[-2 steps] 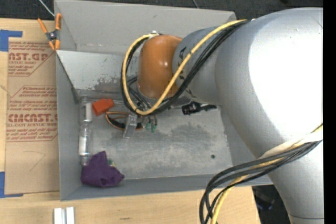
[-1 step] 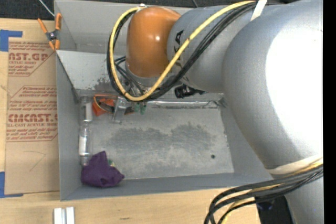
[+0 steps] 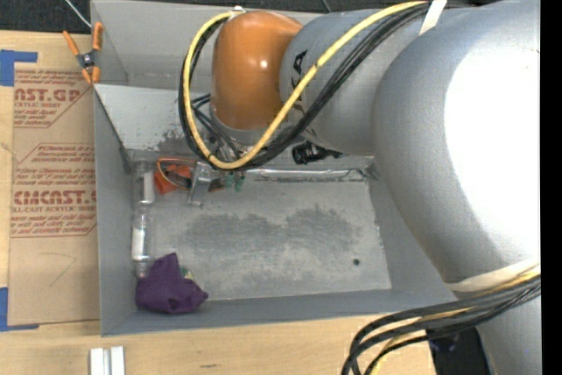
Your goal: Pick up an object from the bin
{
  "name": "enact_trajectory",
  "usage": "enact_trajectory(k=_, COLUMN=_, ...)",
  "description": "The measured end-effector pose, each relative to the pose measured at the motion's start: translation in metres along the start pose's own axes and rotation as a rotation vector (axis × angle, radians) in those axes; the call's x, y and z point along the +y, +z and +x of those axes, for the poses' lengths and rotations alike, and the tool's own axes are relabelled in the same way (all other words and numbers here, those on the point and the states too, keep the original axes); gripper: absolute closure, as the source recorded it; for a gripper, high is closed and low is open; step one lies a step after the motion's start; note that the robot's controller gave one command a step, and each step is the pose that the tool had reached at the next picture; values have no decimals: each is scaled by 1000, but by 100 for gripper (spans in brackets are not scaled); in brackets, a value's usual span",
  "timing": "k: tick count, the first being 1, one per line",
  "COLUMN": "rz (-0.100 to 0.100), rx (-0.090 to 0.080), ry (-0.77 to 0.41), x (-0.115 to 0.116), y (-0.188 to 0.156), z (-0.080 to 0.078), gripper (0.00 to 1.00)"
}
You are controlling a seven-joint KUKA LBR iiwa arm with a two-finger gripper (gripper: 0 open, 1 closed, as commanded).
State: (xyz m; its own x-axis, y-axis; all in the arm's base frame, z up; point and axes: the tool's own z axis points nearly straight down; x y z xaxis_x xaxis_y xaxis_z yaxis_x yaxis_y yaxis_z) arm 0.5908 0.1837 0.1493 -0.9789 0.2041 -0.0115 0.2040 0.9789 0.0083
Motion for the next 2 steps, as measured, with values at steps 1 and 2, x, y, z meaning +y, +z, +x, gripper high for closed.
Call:
enact_trajectory(k=1, rz=-3, rx=-3, ry=0, x=-1, y=-29, z=-3, gripper=100)
enact_trajectory(k=2, rz=0, rx=-2, ry=-38, x=-1, y=-23, z=-1, gripper=100)
